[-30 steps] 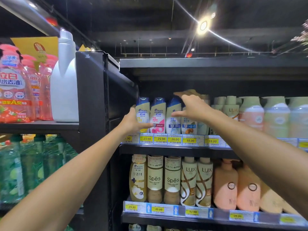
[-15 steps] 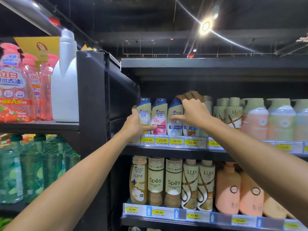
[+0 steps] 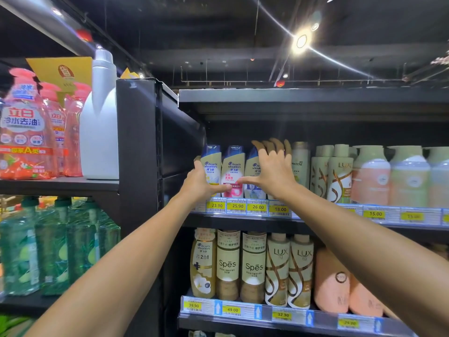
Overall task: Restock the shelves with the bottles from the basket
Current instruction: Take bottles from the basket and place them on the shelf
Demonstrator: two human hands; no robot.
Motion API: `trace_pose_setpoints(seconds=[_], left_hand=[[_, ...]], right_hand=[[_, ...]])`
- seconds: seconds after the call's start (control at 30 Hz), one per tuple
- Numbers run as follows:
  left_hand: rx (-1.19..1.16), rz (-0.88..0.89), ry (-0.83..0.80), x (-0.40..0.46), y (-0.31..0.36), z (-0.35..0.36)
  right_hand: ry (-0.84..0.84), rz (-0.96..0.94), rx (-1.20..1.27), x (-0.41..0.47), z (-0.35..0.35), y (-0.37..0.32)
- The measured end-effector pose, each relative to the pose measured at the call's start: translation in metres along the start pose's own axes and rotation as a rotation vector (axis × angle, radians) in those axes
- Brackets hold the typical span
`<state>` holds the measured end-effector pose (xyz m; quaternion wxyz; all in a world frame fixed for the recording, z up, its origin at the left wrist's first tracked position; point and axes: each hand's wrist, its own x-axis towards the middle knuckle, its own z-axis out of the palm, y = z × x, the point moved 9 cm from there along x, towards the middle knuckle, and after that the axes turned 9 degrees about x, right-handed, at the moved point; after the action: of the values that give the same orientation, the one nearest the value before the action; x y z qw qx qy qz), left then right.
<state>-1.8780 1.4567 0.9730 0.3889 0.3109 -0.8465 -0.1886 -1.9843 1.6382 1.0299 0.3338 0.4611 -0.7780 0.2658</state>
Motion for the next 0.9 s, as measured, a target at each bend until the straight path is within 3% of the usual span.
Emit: trace_pose_setpoints(seconds=[0.53,0.9], left_hand=[[0.14,0.038,-0.131,-0.005,-0.015,-0.01],[0.138,0.057,-0.162,-0.007,-0.013,-0.006]], right_hand=[[0.139,-0.185,0.013,-0.034,-0.024,0.014],[0.127,-0.084,-0.035,-0.094,-0.059,0.024]])
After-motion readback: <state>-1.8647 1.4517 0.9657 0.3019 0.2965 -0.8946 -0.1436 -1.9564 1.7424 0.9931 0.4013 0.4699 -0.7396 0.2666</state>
